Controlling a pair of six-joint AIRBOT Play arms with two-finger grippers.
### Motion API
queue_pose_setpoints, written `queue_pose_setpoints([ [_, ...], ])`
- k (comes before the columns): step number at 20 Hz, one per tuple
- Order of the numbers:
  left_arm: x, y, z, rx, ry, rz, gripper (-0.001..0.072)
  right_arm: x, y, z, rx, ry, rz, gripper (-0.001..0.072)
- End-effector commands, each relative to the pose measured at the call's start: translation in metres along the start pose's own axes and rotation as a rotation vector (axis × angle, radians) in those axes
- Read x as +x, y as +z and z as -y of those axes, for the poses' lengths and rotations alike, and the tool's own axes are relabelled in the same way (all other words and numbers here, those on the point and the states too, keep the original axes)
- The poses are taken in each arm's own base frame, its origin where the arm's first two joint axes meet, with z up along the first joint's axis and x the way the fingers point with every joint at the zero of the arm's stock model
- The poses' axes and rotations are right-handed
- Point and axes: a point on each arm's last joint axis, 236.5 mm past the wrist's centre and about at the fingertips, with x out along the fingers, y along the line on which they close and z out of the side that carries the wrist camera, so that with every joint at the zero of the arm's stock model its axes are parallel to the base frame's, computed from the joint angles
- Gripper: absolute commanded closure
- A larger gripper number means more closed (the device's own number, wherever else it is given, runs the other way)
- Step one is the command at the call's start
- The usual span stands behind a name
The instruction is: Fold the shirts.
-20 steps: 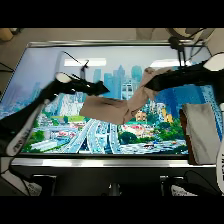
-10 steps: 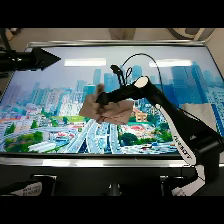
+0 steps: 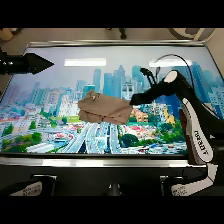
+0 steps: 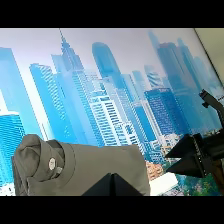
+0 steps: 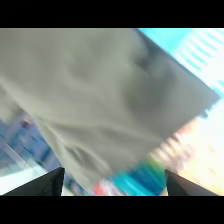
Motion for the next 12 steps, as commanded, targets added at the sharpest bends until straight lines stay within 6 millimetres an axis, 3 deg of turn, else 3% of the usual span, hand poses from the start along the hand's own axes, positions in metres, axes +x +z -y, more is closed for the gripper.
queue_pose_setpoints([
  [1,0.0,-0.004,-0.004,0.009,0.019,-0.016,0.0684,0.01,-0.044,0.032,0.207,0.013,-0.057,0.0028],
  [4,0.001,-0.007,-0.005,0.003,0.017,-0.024,0.0683,0.047,-0.021,0.013,0.367,0.138,0.091,0.0034],
  [7,0.003,-0.01,-0.005,-0.001,0.015,-0.031,0.0683,0.074,-0.013,-0.001,0.423,0.15,0.103,0.0055],
  [9,0.004,-0.01,-0.004,0.0,0.013,-0.034,0.0683,0.087,-0.01,-0.006,0.453,0.135,0.108,0.0124],
  [10,0.004,-0.01,-0.004,0.001,0.013,-0.035,0.0683,0.09,-0.009,-0.009,0.45,0.132,0.112,0.0187],
  [11,0.004,-0.01,-0.004,0.001,0.013,-0.034,0.0683,0.09,-0.009,-0.011,0.451,0.137,0.11,0.0317],
  [12,0.004,-0.01,-0.004,0.001,0.013,-0.034,0.0683,0.088,-0.009,-0.013,0.452,0.153,0.108,0.0528],
])
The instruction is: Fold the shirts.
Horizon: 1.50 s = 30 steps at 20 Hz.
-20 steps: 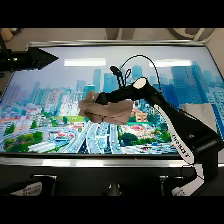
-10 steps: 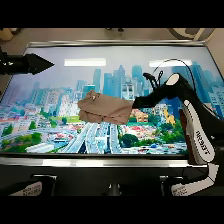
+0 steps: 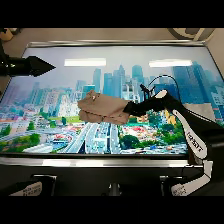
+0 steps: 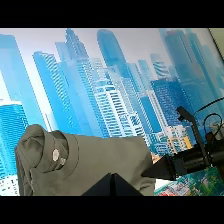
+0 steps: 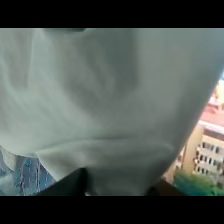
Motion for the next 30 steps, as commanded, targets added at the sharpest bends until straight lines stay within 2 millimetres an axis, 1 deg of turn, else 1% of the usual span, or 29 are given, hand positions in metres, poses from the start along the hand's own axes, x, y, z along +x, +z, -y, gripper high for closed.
queue_pose_setpoints([
  [1,0.001,-0.001,0.0,0.0,0.0,-0.002,0.0684,0.005,0.006,-0.01,0.037,0.037,0.032,0.0692],
  [2,0.001,-0.001,0.0,0.0,0.001,-0.002,0.0684,-0.002,0.012,-0.018,-0.015,0.065,0.058,0.0692],
  [3,0.001,-0.001,0.0,0.001,0.001,-0.002,0.0683,-0.019,0.023,-0.027,-0.084,0.091,0.098,0.0694],
  [4,0.001,-0.001,0.0,0.001,0.001,-0.002,0.0683,-0.043,0.035,-0.038,-0.156,0.112,0.136,0.0694],
  [5,0.001,0.0,-0.001,0.012,0.001,-0.002,0.0683,-0.072,0.046,-0.049,-0.218,0.13,0.17,0.0694],
  [6,0.001,0.0,-0.002,0.018,0.002,0.0,0.0683,-0.107,0.057,-0.059,-0.266,0.146,0.205,0.0694],
  [7,0.002,0.001,-0.003,0.016,0.004,0.003,0.0683,-0.144,0.067,-0.064,-0.295,0.155,0.244,0.0694],
  [8,0.003,0.002,-0.004,0.014,0.006,0.008,0.0683,-0.181,0.076,-0.064,-0.31,0.154,0.285,0.0694],
  [9,0.004,0.003,-0.005,0.012,0.008,0.012,0.0683,-0.22,0.084,-0.06,-0.317,0.145,0.335,0.0694],
  [10,0.005,0.004,-0.006,0.011,0.01,0.015,0.0683,-0.258,0.089,-0.051,-0.31,0.123,0.384,0.0694],
  [11,0.005,0.004,-0.007,0.01,0.01,0.015,0.0683,-0.291,0.091,-0.035,-0.288,0.085,0.428,0.0694],
  [12,0.005,0.004,-0.007,0.01,0.01,0.014,0.0683,-0.322,0.09,-0.015,-0.256,0.03,0.46,0.0694],
  [13,0.006,0.004,-0.007,0.009,0.01,0.013,0.0683,-0.348,0.087,0.005,-0.221,-0.016,0.487,0.0694],
  [16,0.006,0.004,-0.008,0.007,0.009,0.012,0.0683,-0.415,0.07,0.065,-0.118,-0.121,0.575,0.0694],
  [18,0.006,0.004,-0.008,0.007,0.009,0.011,0.0683,-0.45,0.06,0.097,-0.044,-0.164,0.649,0.0694],
  [20,0.006,0.004,-0.008,0.008,0.01,0.013,0.0683,-0.474,0.044,0.12,0.02,-0.18,0.69,0.0694],
  [22,0.006,0.004,-0.008,0.014,0.011,0.015,0.0683,-0.486,0.024,0.124,0.051,-0.159,0.686,0.0694],
  [24,0.006,0.008,-0.009,0.015,0.015,0.029,0.0683,-0.488,-0.004,0.122,0.074,-0.159,0.627,0.0693],
  [25,0.006,0.01,-0.01,0.015,0.019,0.041,0.0683,-0.485,-0.022,0.125,0.096,-0.184,0.573,0.0693],
  [26,0.006,0.013,-0.011,0.015,0.023,0.051,0.0683,-0.478,-0.048,0.135,0.137,-0.242,0.476,0.0693],
  [27,0.006,0.014,-0.012,0.018,0.025,0.056,0.0683,-0.473,-0.079,0.15,0.204,-0.328,0.36,0.0692],
  [29,0.006,0.015,-0.012,0.019,0.026,0.059,0.0683,-0.476,-0.119,0.178,0.325,-0.49,0.255,0.0692],
  [30,0.006,0.015,-0.012,0.019,0.025,0.059,0.0683,-0.473,-0.137,0.189,0.372,-0.537,0.197,0.0692],
])
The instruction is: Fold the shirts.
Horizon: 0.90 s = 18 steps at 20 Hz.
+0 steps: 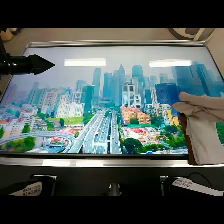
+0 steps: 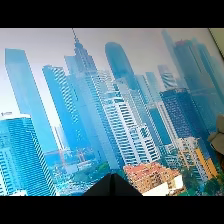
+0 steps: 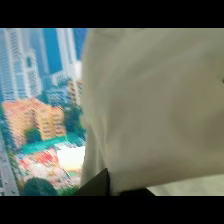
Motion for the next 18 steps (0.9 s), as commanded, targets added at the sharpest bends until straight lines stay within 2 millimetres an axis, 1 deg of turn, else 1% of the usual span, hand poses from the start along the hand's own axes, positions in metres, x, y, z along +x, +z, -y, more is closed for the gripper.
queue_pose_setpoints([
  [1,0.001,0.002,0.001,0.005,0.001,0.008,0.0683,-0.01,-0.077,0.059,0.124,-0.268,-0.264,0.0693],
  [3,0.003,0.0,0.005,0.01,-0.007,0.001,0.0683,-0.006,-0.122,0.082,0.172,-0.353,-0.411,0.0693],
  [4,0.004,-0.001,0.007,0.014,-0.012,-0.002,0.0683,-0.005,-0.139,0.09,0.191,-0.386,-0.465,0.0693],
  [5,0.006,-0.002,0.01,0.031,-0.017,-0.005,0.0683,0.001,-0.15,0.096,0.2,-0.4,-0.492,0.0693],
  [8,0.01,-0.004,0.019,0.042,-0.031,-0.012,0.0683,0.024,-0.167,0.1,0.211,-0.376,-0.519,0.0693],
  [10,0.013,-0.006,0.025,0.05,-0.041,-0.02,0.0683,0.03,-0.179,0.104,0.218,-0.382,-0.549,0.0692],
  [11,0.015,-0.007,0.028,0.054,-0.047,-0.023,0.0683,0.033,-0.182,0.105,0.22,-0.38,-0.555,0.068],
  [12,0.016,-0.008,0.03,0.056,-0.05,-0.026,0.0683,0.035,-0.181,0.106,0.218,-0.383,-0.547,0.0495],
  [13,0.016,-0.008,0.031,0.058,-0.052,-0.027,0.0683,0.036,-0.176,0.109,0.209,-0.393,-0.529,0.0159],
  [14,0.016,-0.008,0.032,0.059,-0.053,-0.027,0.0683,0.034,-0.167,0.115,0.175,-0.412,-0.497,0.0043],
  [15,0.016,-0.007,0.032,0.06,-0.053,-0.023,0.0683,0.027,-0.154,0.118,0.141,-0.433,-0.458,0.0049],
  [16,0.014,-0.004,0.034,0.065,-0.052,-0.014,0.0683,0.015,-0.128,0.124,0.086,-0.473,-0.376,0.0049],
  [17,0.011,0.002,0.037,0.075,-0.053,0.002,0.0684,-0.002,-0.09,0.125,0.019,-0.514,-0.253,0.0049],
  [18,0.007,0.01,0.046,0.109,-0.052,0.018,0.0685,-0.027,-0.038,0.117,-0.046,-0.547,-0.069,0.0051],
])
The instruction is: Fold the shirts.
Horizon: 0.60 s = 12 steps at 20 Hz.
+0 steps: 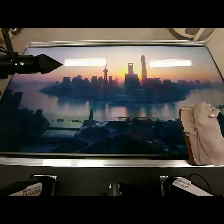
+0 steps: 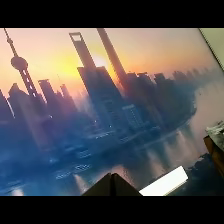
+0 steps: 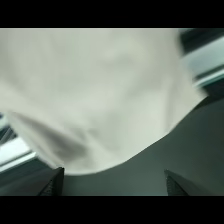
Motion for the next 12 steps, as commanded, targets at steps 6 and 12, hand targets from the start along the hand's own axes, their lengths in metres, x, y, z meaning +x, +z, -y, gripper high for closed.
queue_pose_setpoints([
  [6,-0.034,0.069,-0.074,0.256,0.719,0.147,0.0671,-0.266,0.171,-0.174,-0.342,0.162,1.023,0.013],
  [12,0.01,-0.147,-0.108,-0.005,0.625,-0.75,0.0284,-0.065,0.075,-0.349,-0.849,0.286,0.285,0.0105],
])
